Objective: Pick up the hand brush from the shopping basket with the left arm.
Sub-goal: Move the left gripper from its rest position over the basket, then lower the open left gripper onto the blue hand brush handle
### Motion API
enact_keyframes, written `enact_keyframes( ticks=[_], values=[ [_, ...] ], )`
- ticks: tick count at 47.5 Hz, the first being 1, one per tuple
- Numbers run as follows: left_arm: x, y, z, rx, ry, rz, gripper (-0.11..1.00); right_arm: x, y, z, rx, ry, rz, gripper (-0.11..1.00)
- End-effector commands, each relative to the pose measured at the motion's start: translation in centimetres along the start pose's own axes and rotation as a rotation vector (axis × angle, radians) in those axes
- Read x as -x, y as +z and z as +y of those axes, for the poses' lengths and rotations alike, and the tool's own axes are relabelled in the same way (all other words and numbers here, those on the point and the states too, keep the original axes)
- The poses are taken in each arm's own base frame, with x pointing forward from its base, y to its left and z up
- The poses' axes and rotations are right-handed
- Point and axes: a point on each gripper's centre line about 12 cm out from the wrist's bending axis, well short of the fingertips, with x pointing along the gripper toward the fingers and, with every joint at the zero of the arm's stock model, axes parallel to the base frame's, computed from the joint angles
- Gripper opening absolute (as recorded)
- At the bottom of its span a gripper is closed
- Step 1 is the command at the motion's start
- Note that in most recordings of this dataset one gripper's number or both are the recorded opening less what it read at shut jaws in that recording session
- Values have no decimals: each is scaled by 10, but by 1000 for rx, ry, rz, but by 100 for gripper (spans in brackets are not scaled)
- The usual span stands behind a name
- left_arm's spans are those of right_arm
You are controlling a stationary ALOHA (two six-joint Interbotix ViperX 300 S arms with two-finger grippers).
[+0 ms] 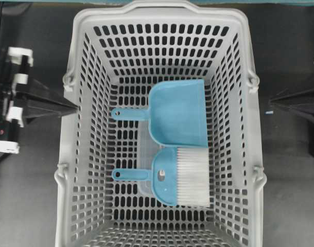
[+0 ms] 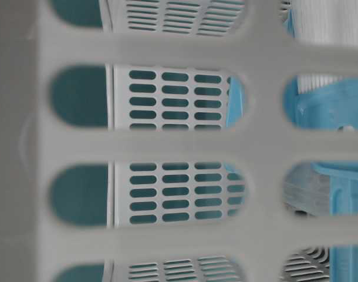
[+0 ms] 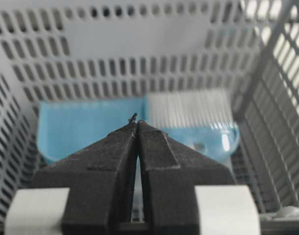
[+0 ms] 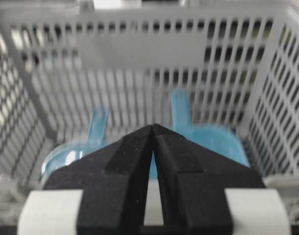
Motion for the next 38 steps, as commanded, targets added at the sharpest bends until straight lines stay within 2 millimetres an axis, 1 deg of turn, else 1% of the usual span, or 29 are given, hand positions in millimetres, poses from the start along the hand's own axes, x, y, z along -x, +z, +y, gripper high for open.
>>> enact_keyframes(
  ticks=[1,6,11,17,19,23,24,28,30,32,34,38],
  values=[
    [-10,19,-4,-8,-14,69,0,4,14,2,-3,9,68,0],
    [-22,25,-7,-17,-21,162,0,6,16,2,-3,8,129,0],
    [-36,24,-9,-21,-27,260,0,4,14,2,-3,8,174,0],
    [-53,20,-12,-26,-32,351,0,1,15,2,-3,8,169,1],
    [-58,19,-13,-28,-35,374,0,0,16,2,-3,8,163,4],
    [-68,19,-13,-26,-34,410,0,-2,15,2,-3,8,161,20],
    [-70,20,-14,-24,-35,416,0,-1,16,2,-4,8,160,28],
    [-80,20,-14,-28,-33,468,0,-2,15,2,-6,7,157,53],
    [-85,19,-14,-29,-32,494,0,-2,15,2,-6,7,157,65],
    [-89,19,-14,-30,-31,514,0,-2,16,2,-6,6,154,74],
    [-94,19,-15,-25,-30,538,0,-2,16,2,-6,6,149,80],
    [-102,21,-16,-19,-28,566,2,-2,19,2,-9,3,131,78]
  ],
)
